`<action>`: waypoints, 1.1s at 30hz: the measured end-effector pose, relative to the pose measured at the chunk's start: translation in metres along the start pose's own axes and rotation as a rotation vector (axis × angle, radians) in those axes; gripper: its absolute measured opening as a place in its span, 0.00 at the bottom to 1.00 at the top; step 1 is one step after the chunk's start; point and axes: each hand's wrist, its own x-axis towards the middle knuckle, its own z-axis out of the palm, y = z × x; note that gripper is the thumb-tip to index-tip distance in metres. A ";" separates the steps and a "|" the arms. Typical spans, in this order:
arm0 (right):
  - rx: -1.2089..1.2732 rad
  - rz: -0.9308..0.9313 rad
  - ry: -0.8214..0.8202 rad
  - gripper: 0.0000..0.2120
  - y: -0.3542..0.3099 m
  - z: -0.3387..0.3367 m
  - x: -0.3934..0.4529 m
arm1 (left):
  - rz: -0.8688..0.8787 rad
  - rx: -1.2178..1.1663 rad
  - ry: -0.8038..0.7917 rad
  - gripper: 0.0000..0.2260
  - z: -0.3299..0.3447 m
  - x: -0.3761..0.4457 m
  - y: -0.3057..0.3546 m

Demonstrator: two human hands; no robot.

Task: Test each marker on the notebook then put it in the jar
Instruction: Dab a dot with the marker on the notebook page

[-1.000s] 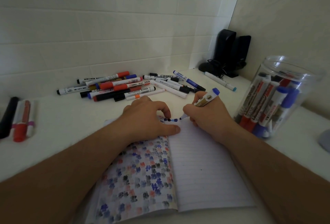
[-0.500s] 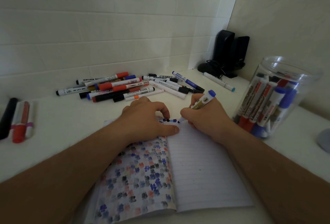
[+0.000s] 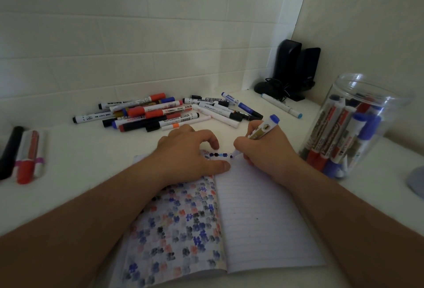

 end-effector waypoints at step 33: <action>0.574 0.019 -0.154 0.07 -0.019 -0.018 -0.020 | 0.280 -0.414 0.410 0.14 -0.015 -0.006 -0.001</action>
